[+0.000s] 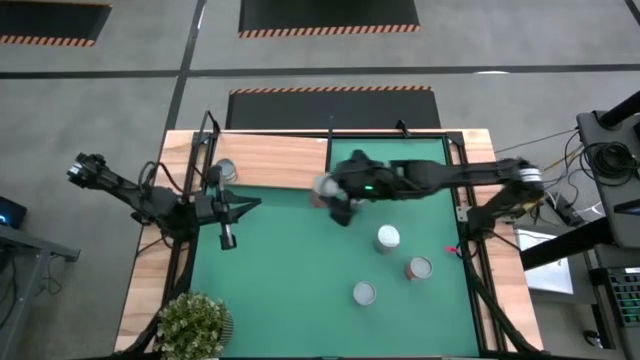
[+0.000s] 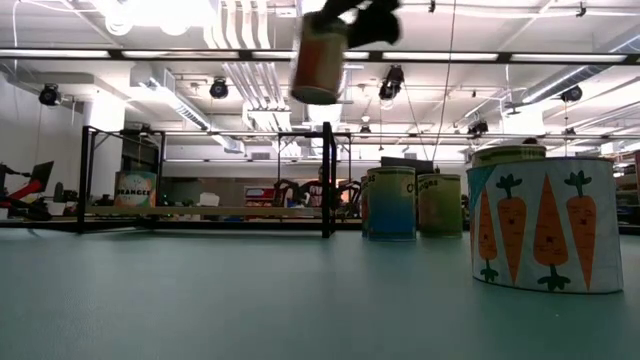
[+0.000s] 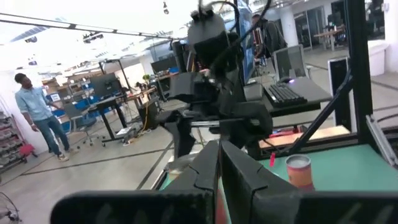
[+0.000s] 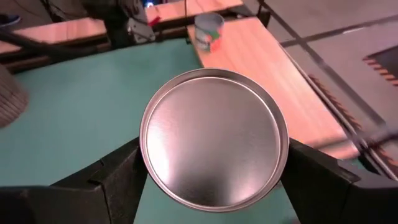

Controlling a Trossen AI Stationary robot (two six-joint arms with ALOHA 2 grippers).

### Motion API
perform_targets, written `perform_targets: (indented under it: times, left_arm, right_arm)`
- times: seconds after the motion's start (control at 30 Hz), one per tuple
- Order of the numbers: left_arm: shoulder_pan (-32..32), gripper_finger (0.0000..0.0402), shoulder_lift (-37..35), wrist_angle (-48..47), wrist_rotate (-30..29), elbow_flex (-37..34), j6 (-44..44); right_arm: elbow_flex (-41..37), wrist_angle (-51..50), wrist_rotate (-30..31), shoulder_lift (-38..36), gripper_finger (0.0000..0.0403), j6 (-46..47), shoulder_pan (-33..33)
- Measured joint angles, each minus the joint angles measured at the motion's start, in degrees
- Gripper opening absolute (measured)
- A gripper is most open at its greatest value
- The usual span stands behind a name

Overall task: Pick and place cans onto a shelf
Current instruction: Put the canned pineapple on the shelf

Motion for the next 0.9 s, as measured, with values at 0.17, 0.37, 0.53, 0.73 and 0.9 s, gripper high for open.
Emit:
perform_targets:
  times: [0.17,0.37,0.53,0.73,0.9]
  left_arm:
    - [0.00,0.0000,-2.39,0.00,0.00,-1.21,0.54]
    - [-0.01,0.0000,-4.00,-0.01,0.02,-1.54,-1.77]
    - [-0.02,0.0000,-4.08,-0.18,0.02,-1.72,-1.91]
    - [-0.01,0.0000,-4.23,-0.15,0.02,-1.72,-1.72]
    - [-0.02,0.0000,-4.41,-0.15,0.02,-1.72,-1.67]
  right_arm:
    - [11.66,-0.19,0.58,10.44,0.0305,-0.03,-2.40]
    - [21.56,-1.36,-2.43,20.62,0.0305,-0.90,-6.61]
    - [28.35,-0.24,-6.81,27.93,0.0305,-2.18,-9.96]
    - [34.43,1.34,-7.75,35.61,0.0305,-5.71,-11.89]
    - [36.84,8.55,-7.95,40.55,0.0305,-8.11,-11.79]
